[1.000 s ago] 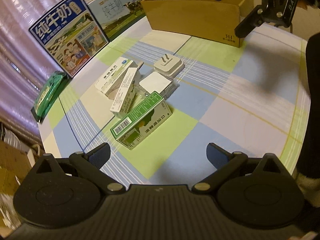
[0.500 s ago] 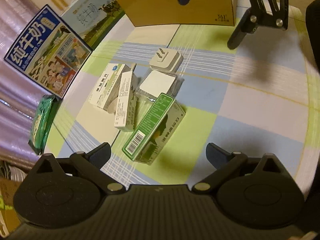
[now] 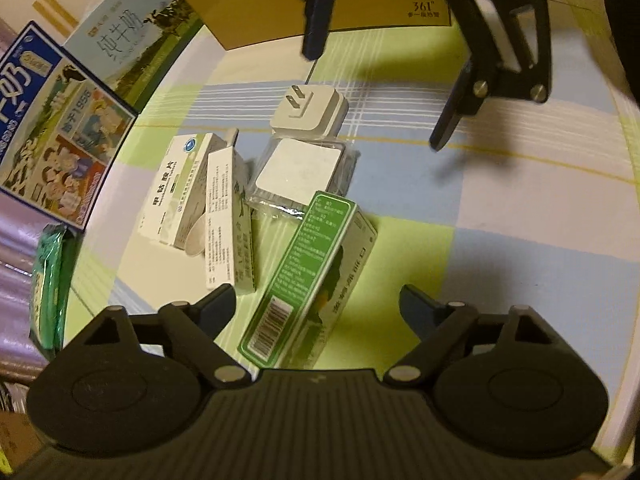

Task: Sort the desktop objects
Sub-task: 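Grasp the green box with the left tool while the right tool grasps the foil-wrapped pad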

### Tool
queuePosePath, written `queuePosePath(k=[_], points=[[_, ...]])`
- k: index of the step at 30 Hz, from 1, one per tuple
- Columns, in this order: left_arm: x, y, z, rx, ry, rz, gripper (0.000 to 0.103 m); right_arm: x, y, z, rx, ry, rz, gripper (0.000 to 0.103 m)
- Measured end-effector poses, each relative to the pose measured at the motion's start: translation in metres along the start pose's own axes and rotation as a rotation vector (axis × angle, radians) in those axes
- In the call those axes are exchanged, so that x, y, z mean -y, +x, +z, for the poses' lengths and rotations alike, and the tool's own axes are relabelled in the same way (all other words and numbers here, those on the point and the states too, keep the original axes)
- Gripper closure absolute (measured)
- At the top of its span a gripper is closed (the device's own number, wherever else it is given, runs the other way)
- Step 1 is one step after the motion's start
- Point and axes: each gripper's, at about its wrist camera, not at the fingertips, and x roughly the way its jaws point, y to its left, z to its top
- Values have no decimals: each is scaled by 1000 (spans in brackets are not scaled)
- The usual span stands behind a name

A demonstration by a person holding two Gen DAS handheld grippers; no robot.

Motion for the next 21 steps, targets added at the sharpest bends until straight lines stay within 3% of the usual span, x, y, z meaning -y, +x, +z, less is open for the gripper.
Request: queuePosePath(k=[13,18,21], points=[[-10,23,-5,-3,-44,-47,44,5,48,7,-17,-154,-7,4],[-13,22,-7,-6,-67,-51,61,11,59,11,-15,-148,-20,10],[-17,18,-10,-6,-96,-64,65,13,66,13,-21,-148,-24,13]])
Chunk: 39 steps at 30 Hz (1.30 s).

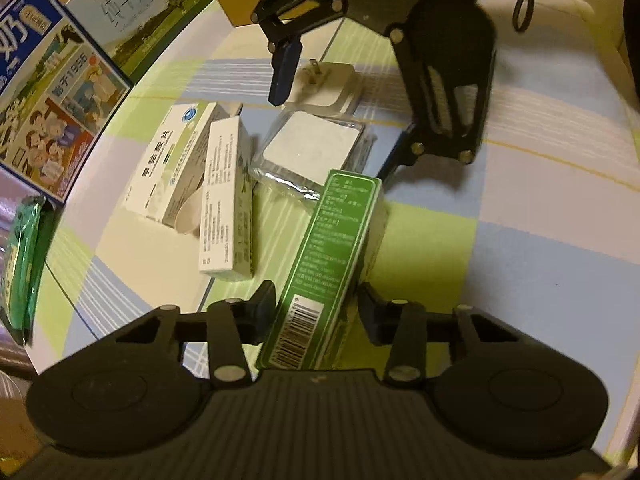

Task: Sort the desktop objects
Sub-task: 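Grasp the green box with the left tool while the right tool grasps the foil-wrapped pad, then lift the green box and foil pad off the table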

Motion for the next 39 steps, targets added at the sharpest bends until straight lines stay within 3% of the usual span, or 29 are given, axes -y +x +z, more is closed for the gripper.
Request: queuePosePath(k=[7,11,13,16,21,28,35,39], points=[[5,-6,-6,17,-60,-15,68,1,10,6,-1,21,3,19],[8,-4,-8,13,-84,-37,69,-2,8,7,-11,37,-15,36],[11,-4,-9,7,-98,-50,75,-8,5,7,-26,22,-47,37],[18,-6,-10,0,-107,-48,77,-15,0,3,-41,47,-55,37],[31,-13,-9,-28,-178,-50,78,-24,-18,-8,-79,216,-28,39],[49,-28,1,-9,-310,-65,78,-34,-55,-31,-121,588,-9,39],[91,-35,23,4,-361,-74,78,-74,-94,-73,-147,811,-72,39],[116,-36,35,25,-414,-92,78,-88,-114,-98,-119,918,-96,39]])
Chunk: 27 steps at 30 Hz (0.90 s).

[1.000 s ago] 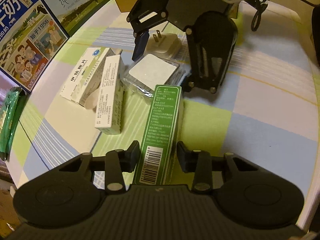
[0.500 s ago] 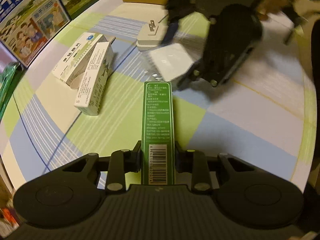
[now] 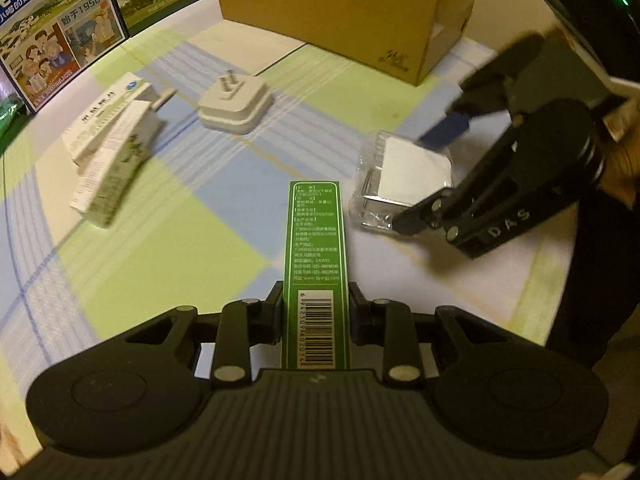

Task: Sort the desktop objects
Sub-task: 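Lift the green box and foil pad off the table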

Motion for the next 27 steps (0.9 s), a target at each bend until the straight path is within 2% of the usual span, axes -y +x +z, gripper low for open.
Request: queuePosePath(k=[3,6,12,15,17,27], points=[[17,3,-1,13,-17,15,77,5,-8,-15,31,45,-12,39],[28,2,-3,22,-35,42,75,8,-14,-29,63,75,17,39],[30,-7,-4,57,-107,73,74,2,-20,-47,122,52,5,34],[32,-6,-2,62,-118,85,67,2,-18,-54,152,58,-17,32],[34,-5,-2,67,-129,90,67,4,-20,-56,176,67,-24,31],[35,10,-5,52,-212,147,67,9,-16,-57,187,101,-35,30]])
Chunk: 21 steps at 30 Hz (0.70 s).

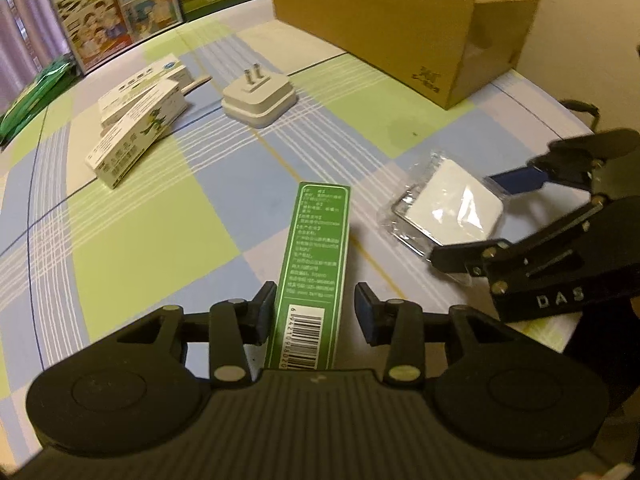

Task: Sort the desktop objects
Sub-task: 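Lift the green box and foil pad off the table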

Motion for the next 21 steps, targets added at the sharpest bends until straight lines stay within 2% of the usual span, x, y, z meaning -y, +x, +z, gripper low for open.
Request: queuePosePath(k=[2,7,21], points=[[-2,1,1,-2,-35,10,67,-1,1,0,0,-8,-5,30],[-5,2,1,-5,-110,22,77,-5,5,-3,-2,-37,-21,29],[-1,12,4,-14,-126,40,77,-5,11,-5,2,-19,-18,30]])
